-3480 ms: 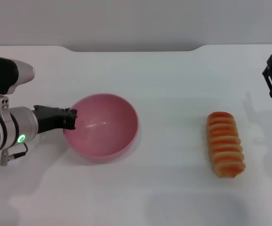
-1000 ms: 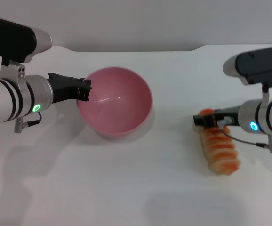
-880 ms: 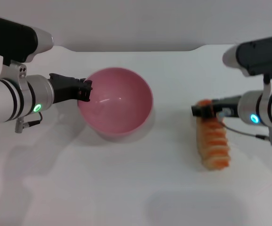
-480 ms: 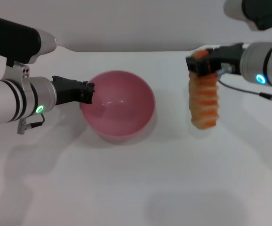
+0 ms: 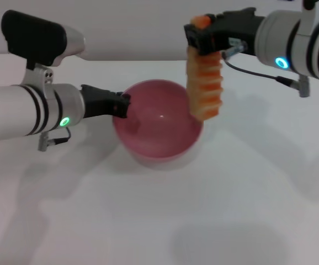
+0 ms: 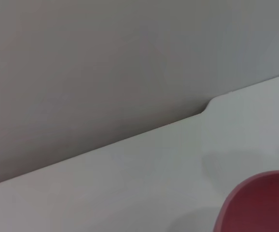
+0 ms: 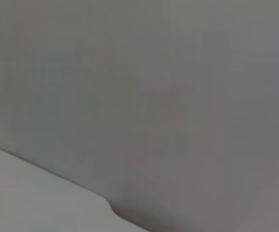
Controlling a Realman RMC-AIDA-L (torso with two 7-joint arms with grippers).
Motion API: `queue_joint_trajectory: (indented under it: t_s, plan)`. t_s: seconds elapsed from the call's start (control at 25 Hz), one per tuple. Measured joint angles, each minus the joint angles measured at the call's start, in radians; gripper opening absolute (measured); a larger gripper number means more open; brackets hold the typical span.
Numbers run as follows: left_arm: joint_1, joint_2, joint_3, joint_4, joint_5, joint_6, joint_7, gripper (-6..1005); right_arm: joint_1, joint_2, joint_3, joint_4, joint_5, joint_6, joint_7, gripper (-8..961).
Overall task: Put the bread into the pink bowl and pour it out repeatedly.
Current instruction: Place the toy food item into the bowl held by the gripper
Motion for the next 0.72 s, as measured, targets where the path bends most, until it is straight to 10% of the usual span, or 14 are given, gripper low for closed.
queue_joint_trajectory:
  t_s: [0.4,0.72]
  plan:
    - [-0.015,0.000,0.029,0.006,-0.043,0.005,0.000,48,0.054,-0.001,-0.079,0.166,0.111,-0.151,-0.038,326]
    - [-0.011,0.004,0.024,0.010,-0.043,0.009,0.009,48,-0.059,0.002,-0.149,0.188,0.020,-0.360,-0.081,378]
